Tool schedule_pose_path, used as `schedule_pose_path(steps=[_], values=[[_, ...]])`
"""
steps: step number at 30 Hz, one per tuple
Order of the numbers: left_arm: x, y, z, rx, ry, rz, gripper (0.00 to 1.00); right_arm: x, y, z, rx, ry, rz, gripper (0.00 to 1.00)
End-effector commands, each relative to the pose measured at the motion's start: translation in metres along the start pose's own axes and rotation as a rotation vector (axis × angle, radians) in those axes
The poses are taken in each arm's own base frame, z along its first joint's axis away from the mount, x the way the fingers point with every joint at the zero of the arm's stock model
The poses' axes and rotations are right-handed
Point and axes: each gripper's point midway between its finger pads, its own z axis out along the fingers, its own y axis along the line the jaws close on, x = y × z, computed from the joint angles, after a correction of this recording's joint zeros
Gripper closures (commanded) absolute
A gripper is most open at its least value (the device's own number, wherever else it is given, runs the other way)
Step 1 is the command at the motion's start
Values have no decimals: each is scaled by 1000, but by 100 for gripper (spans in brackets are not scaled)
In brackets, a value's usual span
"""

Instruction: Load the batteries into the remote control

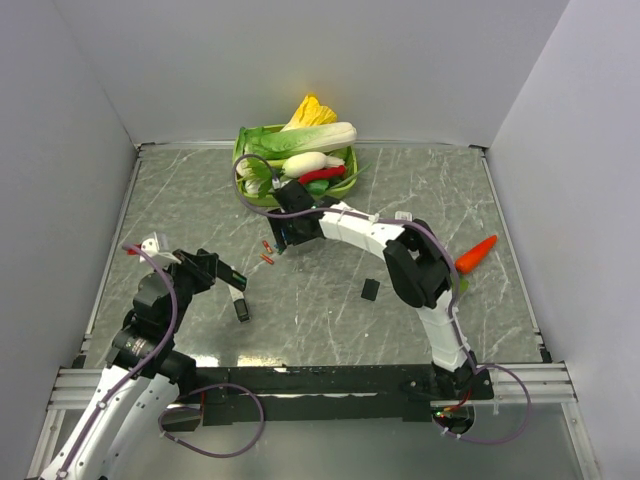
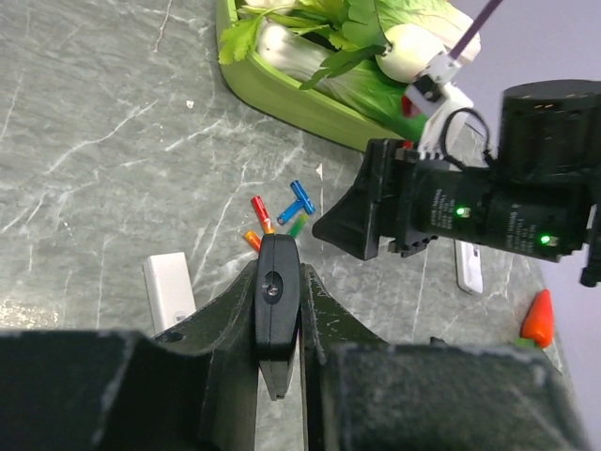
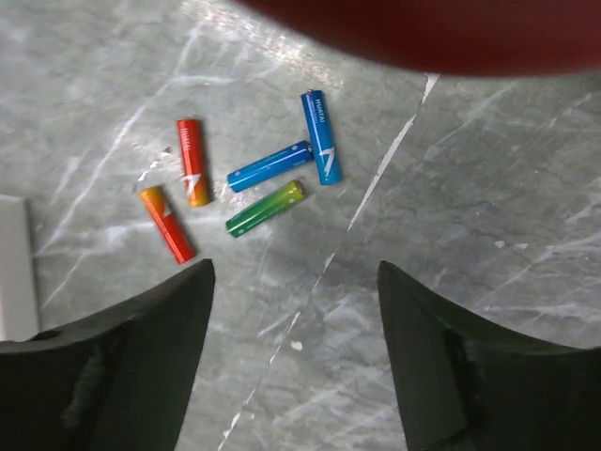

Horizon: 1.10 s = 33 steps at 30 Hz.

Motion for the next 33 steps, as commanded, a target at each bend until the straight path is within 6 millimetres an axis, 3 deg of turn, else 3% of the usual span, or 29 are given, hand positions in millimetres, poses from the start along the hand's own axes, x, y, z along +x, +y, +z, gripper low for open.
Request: schedule_pose_path(steps=[1, 10, 21, 29, 33], values=[[-23, -9, -2, 21, -73, 31, 99, -14, 7, 4, 39, -41, 80, 30], [-24, -12, 0, 32, -76, 46, 99, -15, 18, 19, 31, -52, 109, 44], [-23, -13, 0, 39, -75, 47, 99, -2, 19, 38, 78, -7, 87, 47], [-23, -13, 0, 45, -72, 44, 99, 18, 11, 32, 119, 12, 51, 49], [-21, -14, 0, 49, -67, 44, 99, 27, 4, 28, 143, 19, 30, 61]])
